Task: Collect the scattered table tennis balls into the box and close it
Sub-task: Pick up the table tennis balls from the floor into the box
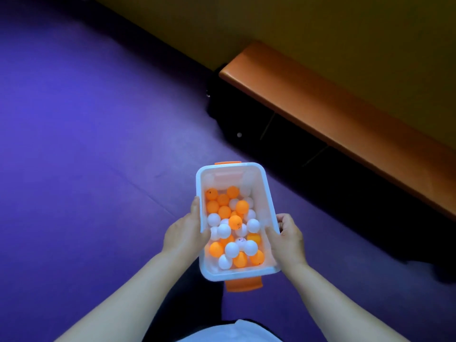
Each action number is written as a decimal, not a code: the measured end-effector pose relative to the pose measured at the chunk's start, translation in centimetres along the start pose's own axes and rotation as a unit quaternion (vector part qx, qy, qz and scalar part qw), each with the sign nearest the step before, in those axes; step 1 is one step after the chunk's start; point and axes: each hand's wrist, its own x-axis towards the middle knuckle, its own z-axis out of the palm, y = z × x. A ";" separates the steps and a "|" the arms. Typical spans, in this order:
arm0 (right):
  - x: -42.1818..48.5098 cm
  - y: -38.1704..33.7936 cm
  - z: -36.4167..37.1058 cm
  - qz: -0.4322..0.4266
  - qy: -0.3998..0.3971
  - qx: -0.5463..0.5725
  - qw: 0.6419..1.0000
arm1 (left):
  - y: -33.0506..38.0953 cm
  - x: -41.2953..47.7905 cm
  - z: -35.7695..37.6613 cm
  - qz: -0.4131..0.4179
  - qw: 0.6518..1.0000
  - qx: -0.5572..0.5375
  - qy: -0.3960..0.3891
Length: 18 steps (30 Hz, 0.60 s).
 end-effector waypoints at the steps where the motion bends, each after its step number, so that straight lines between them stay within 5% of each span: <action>1: 2.1 -1.0 -0.3 0.002 0.002 -0.005 1.000 | 0.9 2.2 -0.5 -0.003 1.000 -0.006 -0.002; 11: 21.8 -11.1 -2.4 -0.009 -0.006 -0.043 0.999 | 8.8 20.7 -6.9 -0.025 0.996 -0.085 -0.001; 18: 35.8 -15.9 -1.1 -0.037 -0.079 -0.087 0.992 | 12.1 32.2 -7.9 -0.130 0.973 -0.189 0.025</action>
